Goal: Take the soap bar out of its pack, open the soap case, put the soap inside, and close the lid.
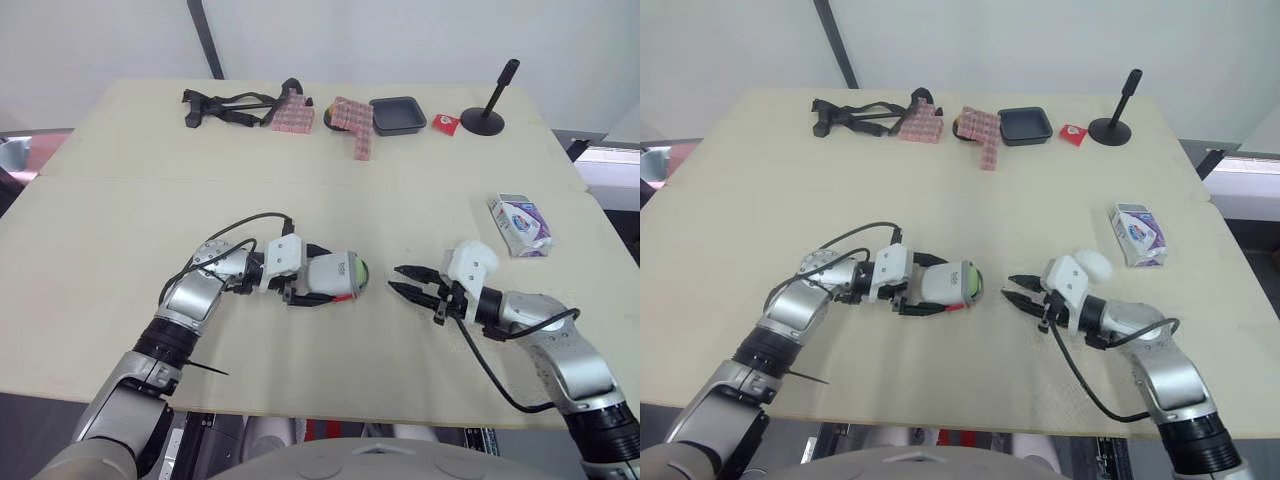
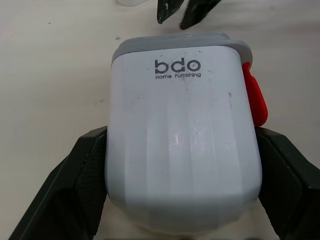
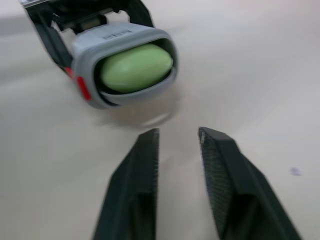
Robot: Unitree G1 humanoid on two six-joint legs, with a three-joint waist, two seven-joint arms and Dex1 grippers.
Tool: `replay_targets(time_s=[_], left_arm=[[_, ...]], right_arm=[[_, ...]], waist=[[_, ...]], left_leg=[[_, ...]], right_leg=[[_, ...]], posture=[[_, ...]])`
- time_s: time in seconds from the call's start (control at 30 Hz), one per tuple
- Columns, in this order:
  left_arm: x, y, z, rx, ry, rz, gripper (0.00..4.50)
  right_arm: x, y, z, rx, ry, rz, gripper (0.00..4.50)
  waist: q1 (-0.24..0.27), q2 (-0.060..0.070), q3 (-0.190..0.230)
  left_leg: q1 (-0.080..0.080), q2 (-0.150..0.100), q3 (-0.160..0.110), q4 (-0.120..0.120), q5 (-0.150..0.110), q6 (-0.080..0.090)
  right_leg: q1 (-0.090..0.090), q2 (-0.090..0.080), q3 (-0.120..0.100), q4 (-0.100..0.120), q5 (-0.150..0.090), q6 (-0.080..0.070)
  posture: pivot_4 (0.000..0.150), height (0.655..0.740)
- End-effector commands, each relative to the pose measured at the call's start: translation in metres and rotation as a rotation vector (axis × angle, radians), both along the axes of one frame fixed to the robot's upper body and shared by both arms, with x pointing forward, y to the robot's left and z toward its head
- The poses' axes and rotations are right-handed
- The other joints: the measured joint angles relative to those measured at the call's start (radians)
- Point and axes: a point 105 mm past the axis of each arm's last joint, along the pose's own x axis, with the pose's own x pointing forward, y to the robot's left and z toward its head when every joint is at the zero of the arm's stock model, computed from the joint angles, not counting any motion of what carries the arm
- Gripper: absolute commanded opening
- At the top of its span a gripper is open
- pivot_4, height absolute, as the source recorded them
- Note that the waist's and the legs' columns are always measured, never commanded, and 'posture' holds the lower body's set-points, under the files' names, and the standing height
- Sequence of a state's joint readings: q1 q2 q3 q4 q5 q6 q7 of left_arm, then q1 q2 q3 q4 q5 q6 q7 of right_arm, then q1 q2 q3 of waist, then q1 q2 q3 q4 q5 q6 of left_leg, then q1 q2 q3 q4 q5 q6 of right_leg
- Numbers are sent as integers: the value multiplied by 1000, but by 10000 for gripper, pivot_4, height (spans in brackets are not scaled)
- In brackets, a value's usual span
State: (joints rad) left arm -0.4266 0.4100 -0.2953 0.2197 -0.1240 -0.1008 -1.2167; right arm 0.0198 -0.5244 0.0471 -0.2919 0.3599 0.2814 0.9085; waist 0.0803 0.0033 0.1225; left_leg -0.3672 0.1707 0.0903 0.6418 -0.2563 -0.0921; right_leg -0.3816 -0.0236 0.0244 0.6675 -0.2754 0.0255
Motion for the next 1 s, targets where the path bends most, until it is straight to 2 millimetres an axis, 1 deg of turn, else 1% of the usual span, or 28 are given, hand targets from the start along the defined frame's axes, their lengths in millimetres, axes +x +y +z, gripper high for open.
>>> replay_targets(time_s=[0.03,0.13,0.2,0.27,0.4,0.6,0.73,0.8,1.0], left_arm=[[2,-4,11,-18,-75,-17,34904],[3,-7,14,-25,-113,-21,34904],[3,-8,15,-32,-129,-21,34904],[3,-8,16,-37,-135,-21,34904],[2,-9,19,-47,-166,-32,34904],[1,-11,23,-64,-208,-45,34904],[1,-12,24,-71,-215,-47,34904],[0,-13,24,-72,-217,-48,34904],[0,-14,26,-78,-223,-47,34904]], right_arm=[[-11,6,17,84,141,81,27936],[-17,9,9,110,410,63,38063],[-18,8,5,114,550,36,44852],[-15,8,4,142,646,2,44852],[-10,16,13,220,789,3,44852],[1,29,25,318,863,1,44852],[6,35,25,330,890,-17,44852],[7,38,24,325,902,-21,44852],[12,45,24,337,911,-36,44852]], waist=[[1,0,0],[1,0,0],[2,0,0],[3,0,0],[3,1,0],[15,1,0],[25,1,0],[28,1,0],[30,1,0]], left_leg=[[0,0,0,0,0,0],[1,0,-1,0,0,0],[2,0,-1,-1,0,0],[3,0,-1,-1,0,0],[3,0,-1,-2,0,0],[3,0,-1,-2,0,0],[4,0,-1,-2,0,0],[8,0,-1,-2,0,0],[8,-1,-1,-2,0,0]], right_leg=[[0,0,0,-1,0,0],[2,0,0,-2,0,0],[3,0,0,-3,0,0],[4,0,-1,-3,0,0],[4,0,-1,-3,0,0],[4,0,-1,-1,0,0],[3,0,-1,0,0,0],[3,0,-1,0,0,0],[3,-1,-1,0,0,0]], posture=[[1500,7400],[1500,7400],[1500,7400],[1500,7400],[1500,7400],[1500,7400],[1500,7400],[1500,7400],[1500,7400]])
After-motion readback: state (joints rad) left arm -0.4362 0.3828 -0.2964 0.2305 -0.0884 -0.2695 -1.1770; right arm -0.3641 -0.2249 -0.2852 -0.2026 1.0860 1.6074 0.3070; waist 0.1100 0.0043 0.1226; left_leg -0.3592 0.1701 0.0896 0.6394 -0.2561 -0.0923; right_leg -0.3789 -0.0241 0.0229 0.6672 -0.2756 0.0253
